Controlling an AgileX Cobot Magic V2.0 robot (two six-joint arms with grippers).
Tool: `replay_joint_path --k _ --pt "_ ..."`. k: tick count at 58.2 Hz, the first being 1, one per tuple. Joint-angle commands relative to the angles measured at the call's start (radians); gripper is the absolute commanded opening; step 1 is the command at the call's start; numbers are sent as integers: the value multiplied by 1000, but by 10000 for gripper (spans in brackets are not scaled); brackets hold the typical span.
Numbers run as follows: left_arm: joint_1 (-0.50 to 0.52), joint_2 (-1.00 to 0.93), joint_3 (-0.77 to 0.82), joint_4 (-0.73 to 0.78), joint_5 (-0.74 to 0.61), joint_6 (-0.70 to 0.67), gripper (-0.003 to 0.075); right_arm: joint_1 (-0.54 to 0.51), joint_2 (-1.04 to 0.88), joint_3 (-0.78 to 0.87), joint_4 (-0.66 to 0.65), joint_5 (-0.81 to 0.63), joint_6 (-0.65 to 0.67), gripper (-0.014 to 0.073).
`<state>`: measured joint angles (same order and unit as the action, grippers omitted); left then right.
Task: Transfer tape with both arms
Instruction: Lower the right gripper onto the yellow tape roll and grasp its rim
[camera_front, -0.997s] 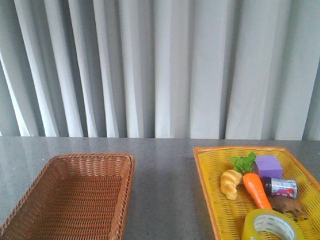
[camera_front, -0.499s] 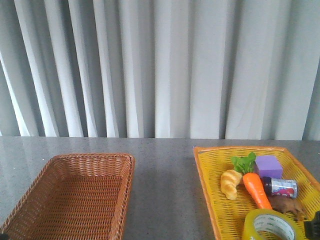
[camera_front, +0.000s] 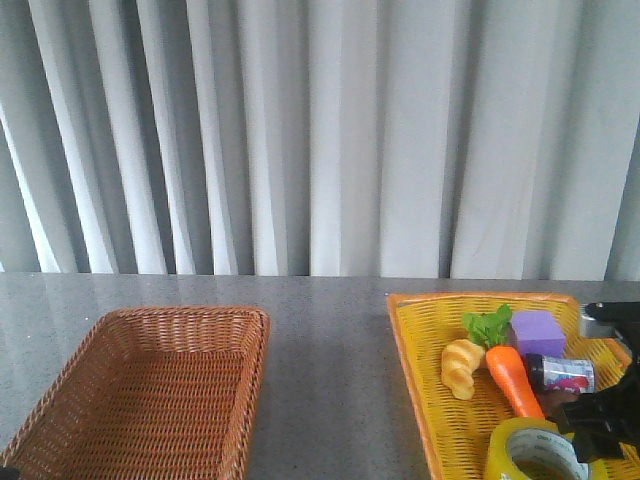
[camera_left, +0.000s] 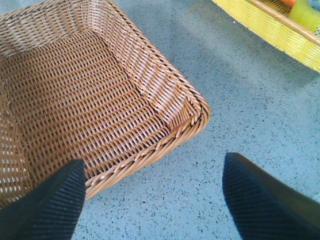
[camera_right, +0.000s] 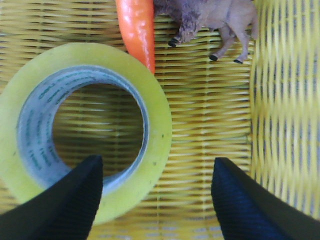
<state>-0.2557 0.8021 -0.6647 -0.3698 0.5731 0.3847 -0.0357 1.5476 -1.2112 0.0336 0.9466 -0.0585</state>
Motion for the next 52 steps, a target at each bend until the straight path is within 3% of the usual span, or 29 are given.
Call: replay_joint_path --k 1,18,38,52 --pt "-5 -2 -35 -28 -56 0 555 -6 28 -65 -8 -11 -8 453" --pt "-5 -2 -35 -28 -56 0 555 -6 135 -103 -2 -11 -12 412" --pt "-5 -2 -35 -28 -56 0 555 -6 139 -103 1 -7 -37 136" --pt "-5 -2 -35 -28 -56 0 555 -6 50 -103 1 3 -57 127"
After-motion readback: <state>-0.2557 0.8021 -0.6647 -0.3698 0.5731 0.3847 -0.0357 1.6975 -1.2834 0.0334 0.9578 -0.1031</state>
